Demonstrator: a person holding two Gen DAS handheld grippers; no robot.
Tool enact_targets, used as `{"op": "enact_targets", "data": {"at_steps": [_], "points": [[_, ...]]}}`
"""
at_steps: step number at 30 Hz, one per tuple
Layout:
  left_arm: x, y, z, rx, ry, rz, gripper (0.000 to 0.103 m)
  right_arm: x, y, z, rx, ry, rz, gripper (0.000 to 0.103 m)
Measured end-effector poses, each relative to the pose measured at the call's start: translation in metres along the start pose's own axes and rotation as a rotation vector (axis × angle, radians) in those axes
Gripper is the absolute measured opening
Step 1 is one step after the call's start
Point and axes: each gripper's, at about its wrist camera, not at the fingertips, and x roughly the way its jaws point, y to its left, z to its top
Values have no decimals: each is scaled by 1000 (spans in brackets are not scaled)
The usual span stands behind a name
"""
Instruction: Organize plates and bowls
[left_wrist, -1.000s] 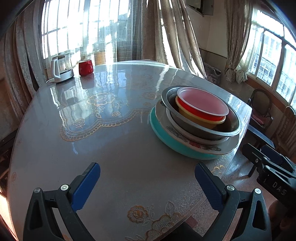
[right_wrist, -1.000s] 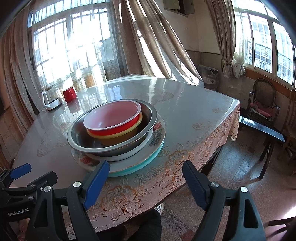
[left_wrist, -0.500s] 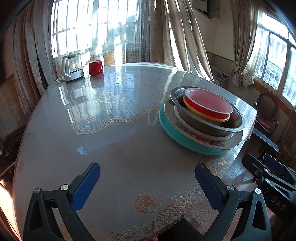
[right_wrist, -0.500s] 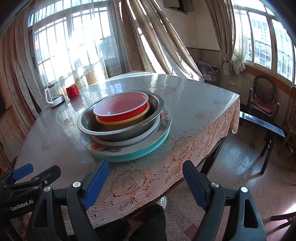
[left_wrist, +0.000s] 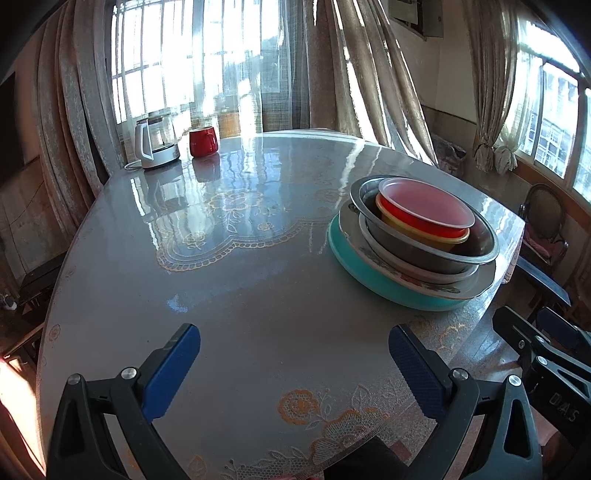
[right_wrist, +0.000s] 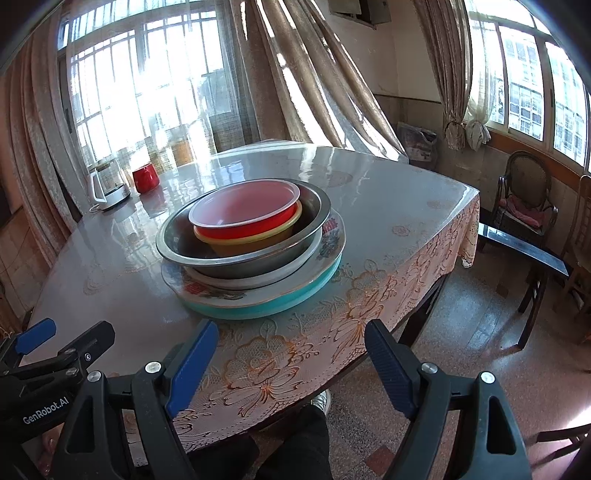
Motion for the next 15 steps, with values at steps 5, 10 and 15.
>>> {"op": "enact_targets", "data": {"at_steps": [5, 10, 15], "points": [[1, 0, 1, 2, 4, 4, 103, 1, -1, 0, 5, 7, 5, 83], [3, 1, 0, -4, 11, -2, 103, 1, 0, -1, 3, 11, 8, 83], [1, 0, -2, 2, 1, -1, 103, 2, 0, -1, 3, 14, 9, 83]]}}
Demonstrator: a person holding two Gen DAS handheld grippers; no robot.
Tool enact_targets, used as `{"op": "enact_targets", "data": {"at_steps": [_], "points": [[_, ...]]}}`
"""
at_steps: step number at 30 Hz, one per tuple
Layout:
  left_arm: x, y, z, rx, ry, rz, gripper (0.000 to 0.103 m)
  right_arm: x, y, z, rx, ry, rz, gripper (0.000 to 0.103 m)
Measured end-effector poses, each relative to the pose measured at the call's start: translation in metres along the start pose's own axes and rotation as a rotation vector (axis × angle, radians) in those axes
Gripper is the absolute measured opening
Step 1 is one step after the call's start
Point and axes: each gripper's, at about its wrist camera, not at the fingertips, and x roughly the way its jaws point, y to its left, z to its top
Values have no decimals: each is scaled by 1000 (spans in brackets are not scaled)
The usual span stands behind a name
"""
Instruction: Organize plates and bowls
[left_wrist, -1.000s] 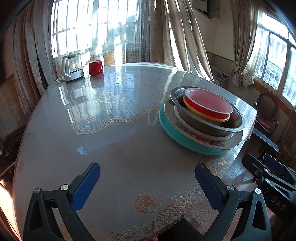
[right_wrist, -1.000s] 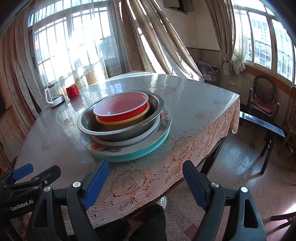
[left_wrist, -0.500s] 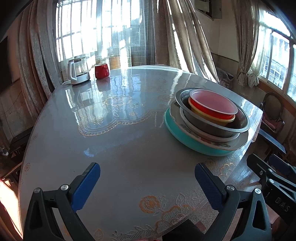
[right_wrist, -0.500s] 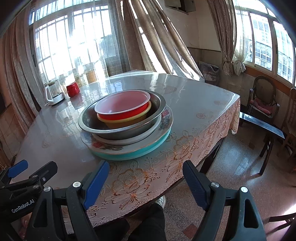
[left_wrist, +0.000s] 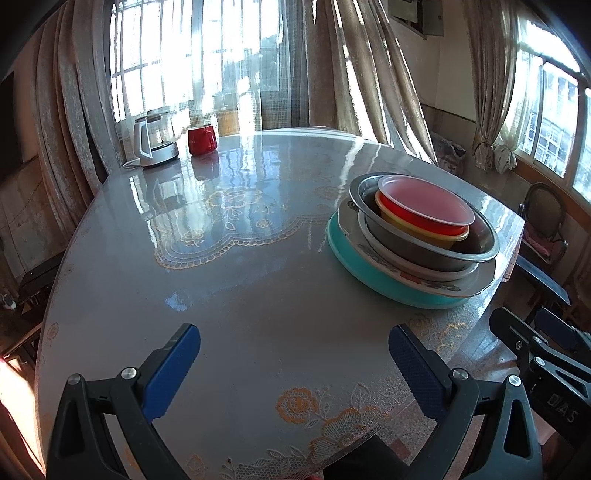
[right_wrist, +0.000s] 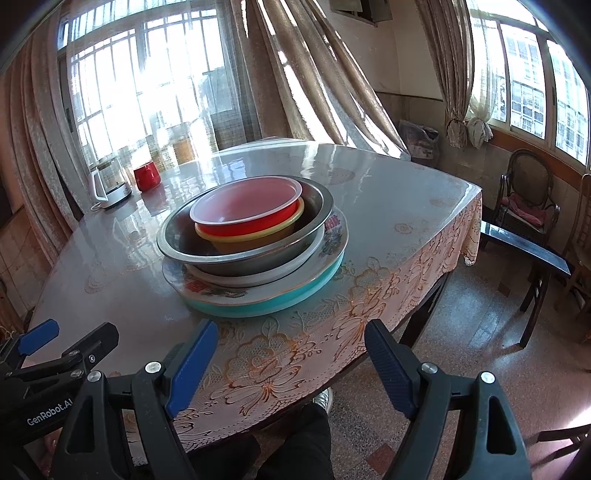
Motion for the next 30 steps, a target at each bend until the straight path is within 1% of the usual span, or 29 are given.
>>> {"op": "enact_targets", "data": {"at_steps": [18, 30], "points": [[1, -2, -2, 6, 10, -10, 103, 4, -1, -1, 3, 16, 3, 83], [-1, -4, -2, 9, -5, -3, 103, 4, -2, -2, 5, 18, 2, 83]]}}
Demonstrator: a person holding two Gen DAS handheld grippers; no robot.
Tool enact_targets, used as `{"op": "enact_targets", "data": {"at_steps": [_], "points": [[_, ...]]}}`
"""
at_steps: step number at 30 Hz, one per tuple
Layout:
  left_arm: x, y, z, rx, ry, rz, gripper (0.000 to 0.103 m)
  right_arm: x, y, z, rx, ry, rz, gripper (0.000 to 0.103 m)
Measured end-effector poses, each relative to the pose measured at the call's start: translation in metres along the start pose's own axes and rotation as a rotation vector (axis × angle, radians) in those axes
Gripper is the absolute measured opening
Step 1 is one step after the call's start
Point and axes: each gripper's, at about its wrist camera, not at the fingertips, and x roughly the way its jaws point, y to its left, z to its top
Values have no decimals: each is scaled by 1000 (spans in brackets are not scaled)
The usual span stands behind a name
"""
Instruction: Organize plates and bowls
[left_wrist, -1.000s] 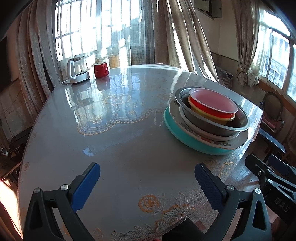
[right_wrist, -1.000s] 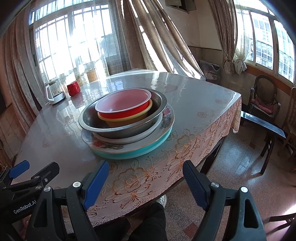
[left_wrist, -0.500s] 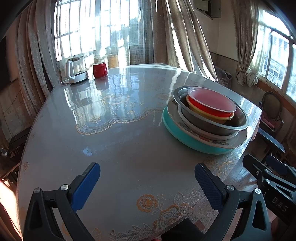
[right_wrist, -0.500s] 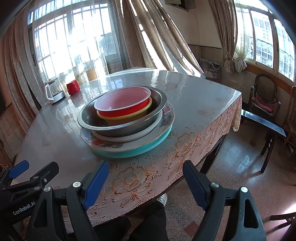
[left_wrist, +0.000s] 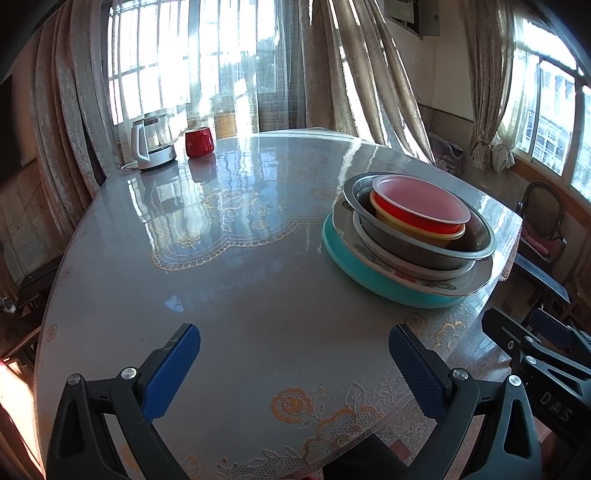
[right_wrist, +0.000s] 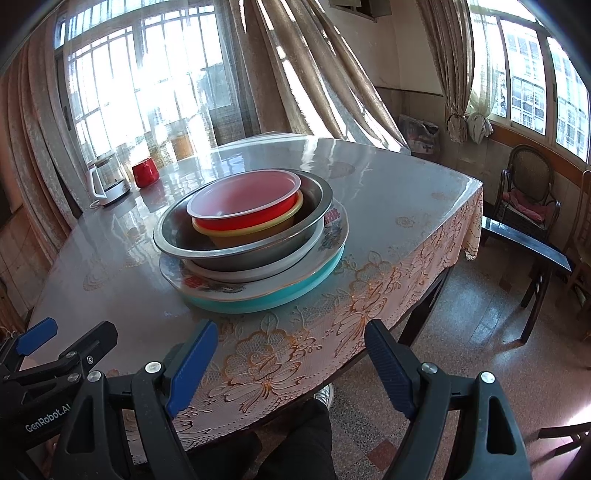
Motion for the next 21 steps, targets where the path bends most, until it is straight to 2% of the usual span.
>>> {"op": "enact_targets", "data": {"at_steps": [21], "points": [[0, -1, 0, -3, 15, -18, 103, 2, -2, 0, 8, 10, 0, 83]]}}
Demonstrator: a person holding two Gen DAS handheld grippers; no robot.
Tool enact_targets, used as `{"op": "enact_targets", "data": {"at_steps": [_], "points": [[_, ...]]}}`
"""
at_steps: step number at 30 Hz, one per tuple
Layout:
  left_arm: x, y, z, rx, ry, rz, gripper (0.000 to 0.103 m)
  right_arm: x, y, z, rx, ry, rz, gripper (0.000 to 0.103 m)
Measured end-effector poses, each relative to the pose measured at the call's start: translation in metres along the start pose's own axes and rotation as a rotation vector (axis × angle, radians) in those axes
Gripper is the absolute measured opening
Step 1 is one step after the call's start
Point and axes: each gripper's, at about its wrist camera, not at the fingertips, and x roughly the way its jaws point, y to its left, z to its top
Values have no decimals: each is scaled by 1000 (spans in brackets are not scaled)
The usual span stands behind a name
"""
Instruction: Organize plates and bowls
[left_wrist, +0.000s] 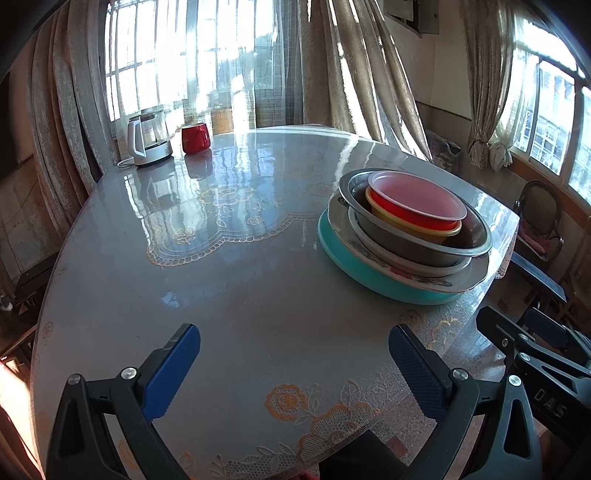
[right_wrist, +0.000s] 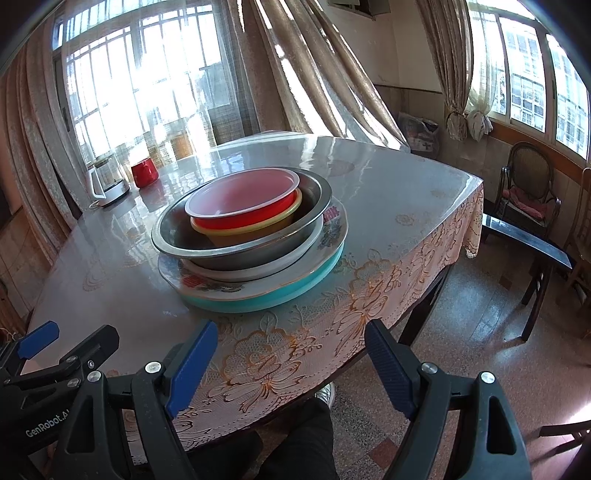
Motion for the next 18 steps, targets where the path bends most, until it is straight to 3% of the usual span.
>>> {"op": "enact_targets", "data": {"at_steps": [18], "points": [[-2, -7, 1, 27, -4, 0, 103, 1, -2, 0, 4, 3, 2, 83]]}}
